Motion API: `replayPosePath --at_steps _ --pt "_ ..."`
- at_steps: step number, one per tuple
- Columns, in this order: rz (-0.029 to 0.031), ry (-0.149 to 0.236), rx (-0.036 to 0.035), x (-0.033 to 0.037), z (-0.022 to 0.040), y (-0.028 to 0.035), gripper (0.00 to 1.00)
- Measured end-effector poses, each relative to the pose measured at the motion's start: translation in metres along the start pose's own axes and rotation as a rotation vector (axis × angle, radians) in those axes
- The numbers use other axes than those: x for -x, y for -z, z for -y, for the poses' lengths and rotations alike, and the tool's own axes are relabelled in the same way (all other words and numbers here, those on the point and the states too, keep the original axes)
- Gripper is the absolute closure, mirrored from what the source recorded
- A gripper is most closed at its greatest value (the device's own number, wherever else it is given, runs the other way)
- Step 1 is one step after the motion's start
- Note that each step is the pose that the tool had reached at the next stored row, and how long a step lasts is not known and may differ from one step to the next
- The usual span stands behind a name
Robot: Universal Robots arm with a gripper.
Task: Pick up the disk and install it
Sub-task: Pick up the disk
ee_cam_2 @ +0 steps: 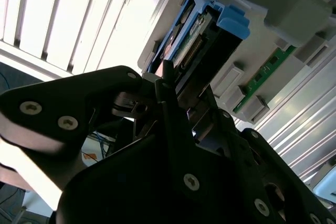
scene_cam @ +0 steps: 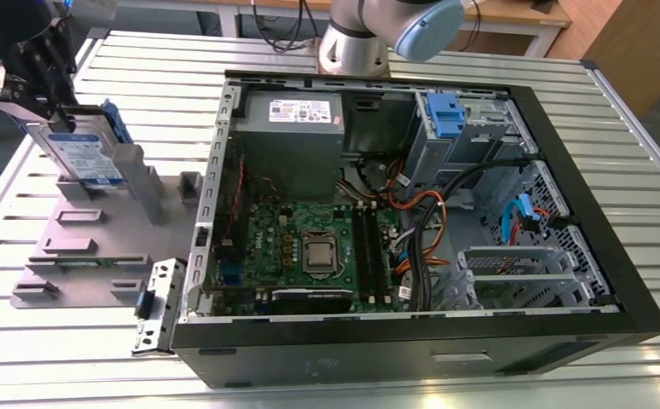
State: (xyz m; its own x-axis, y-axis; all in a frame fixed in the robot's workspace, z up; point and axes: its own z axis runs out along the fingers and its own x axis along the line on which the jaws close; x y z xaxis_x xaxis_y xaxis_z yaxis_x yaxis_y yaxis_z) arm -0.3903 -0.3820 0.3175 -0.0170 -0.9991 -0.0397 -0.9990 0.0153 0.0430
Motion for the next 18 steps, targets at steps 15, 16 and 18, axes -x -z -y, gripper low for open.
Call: replayPosePath --at_steps 15,16,18 --pt "0.0003 0.0 -0.0004 0.0016 -0.0017 0.0405 0.65" --pt "0.0003 0.0 -0.0004 0.0018 -0.0019 0.0437 0.65" --pt "0.0003 0.0 -0.0005 0.002 -0.0022 0.0505 0.65"
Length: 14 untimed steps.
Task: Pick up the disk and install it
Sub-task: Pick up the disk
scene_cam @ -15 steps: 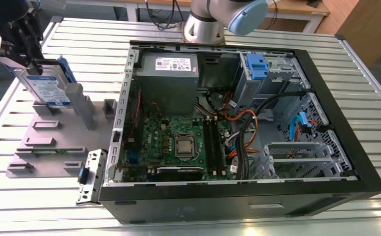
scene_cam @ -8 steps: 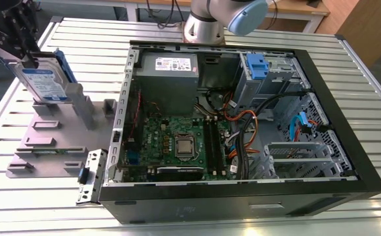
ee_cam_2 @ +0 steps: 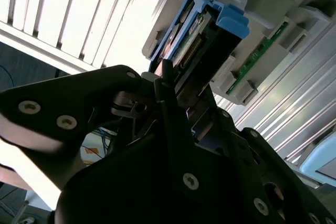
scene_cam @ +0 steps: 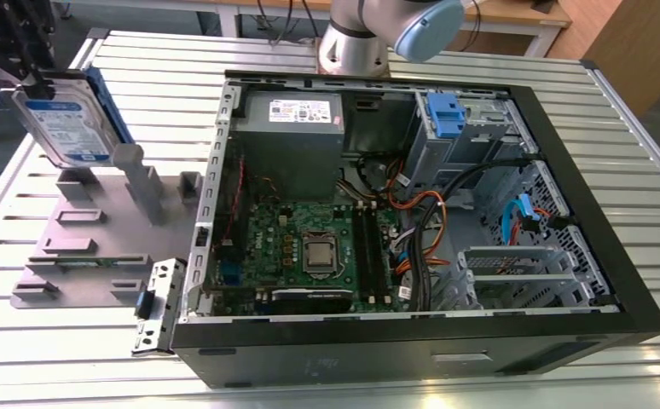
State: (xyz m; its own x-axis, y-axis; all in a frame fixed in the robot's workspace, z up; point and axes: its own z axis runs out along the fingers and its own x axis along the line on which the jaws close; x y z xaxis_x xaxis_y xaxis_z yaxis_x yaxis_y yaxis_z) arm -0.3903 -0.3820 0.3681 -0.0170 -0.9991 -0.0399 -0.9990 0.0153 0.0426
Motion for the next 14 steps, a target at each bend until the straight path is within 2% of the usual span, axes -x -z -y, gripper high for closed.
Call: replayPosePath --at_steps 8,14 --pt "0.0 0.0 0.0001 0.0011 -0.0011 0.0271 0.65" --pt "0.0 0.0 0.0 0.0021 -0.0022 0.0515 0.65"
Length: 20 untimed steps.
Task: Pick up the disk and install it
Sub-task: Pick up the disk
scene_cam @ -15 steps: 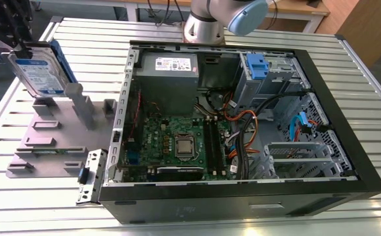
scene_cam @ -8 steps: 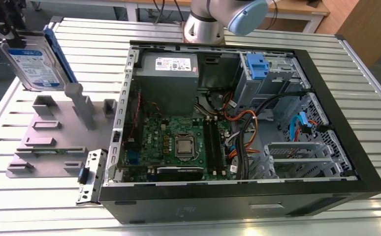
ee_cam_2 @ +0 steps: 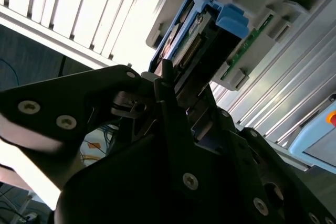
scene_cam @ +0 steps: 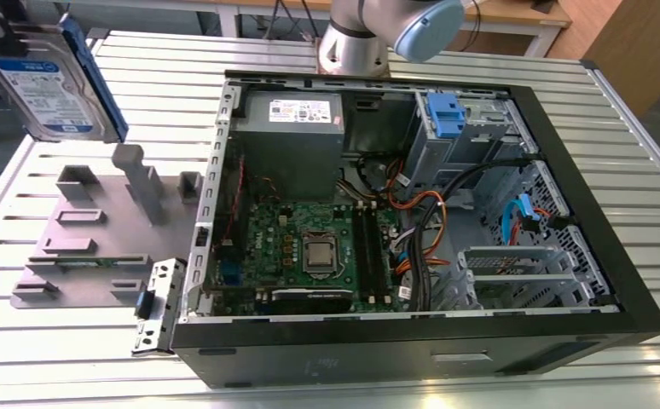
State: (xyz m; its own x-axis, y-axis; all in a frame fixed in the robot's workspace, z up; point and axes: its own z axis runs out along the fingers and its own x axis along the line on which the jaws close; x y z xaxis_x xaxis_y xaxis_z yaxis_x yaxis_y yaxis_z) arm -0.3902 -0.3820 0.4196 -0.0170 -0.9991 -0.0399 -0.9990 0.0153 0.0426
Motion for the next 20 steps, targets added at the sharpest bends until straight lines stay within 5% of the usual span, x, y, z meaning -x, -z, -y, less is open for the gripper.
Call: replayPosePath --at_steps 13,20 --pt "0.0001 0.0 -0.0001 0.0019 -0.0022 0.0498 0.65" --pt "0.0001 0.0 0.0 0.0025 -0.0026 0.0618 0.65"
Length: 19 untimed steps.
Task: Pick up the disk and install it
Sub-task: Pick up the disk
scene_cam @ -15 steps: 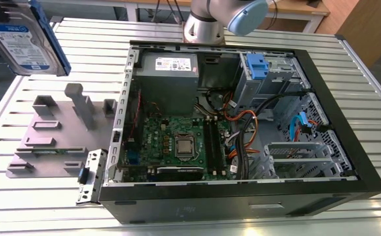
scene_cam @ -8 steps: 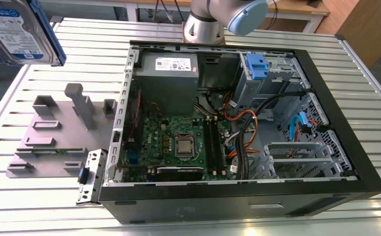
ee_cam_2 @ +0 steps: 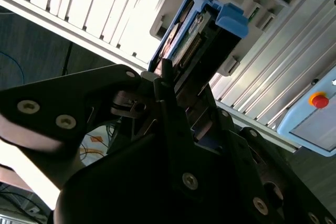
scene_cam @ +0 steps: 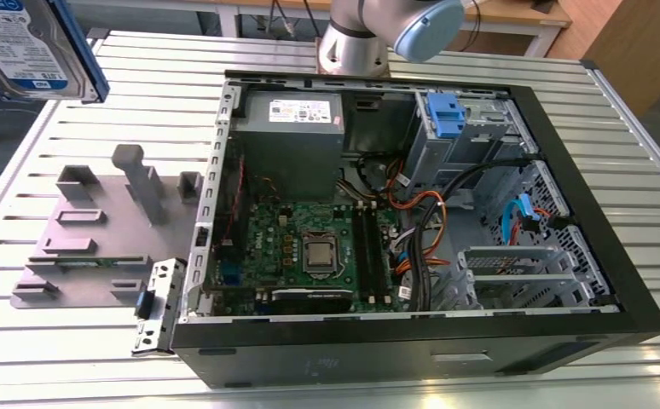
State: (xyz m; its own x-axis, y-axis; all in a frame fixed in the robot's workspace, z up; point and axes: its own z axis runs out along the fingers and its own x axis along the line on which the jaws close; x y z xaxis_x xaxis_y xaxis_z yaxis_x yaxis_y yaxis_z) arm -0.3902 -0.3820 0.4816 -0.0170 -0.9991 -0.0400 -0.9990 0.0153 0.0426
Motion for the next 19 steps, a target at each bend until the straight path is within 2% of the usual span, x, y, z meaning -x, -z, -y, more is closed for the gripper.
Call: replayPosePath --at_steps 8,10,19 --pt "-0.0001 0.0 0.0 0.0 0.0001 0.0001 0.65" --pt "-0.0001 0.0 0.0001 0.0 0.0017 0.0002 0.65" --pt "0.0 0.0 0.0 0.0003 0.0187 0.0008 0.65"
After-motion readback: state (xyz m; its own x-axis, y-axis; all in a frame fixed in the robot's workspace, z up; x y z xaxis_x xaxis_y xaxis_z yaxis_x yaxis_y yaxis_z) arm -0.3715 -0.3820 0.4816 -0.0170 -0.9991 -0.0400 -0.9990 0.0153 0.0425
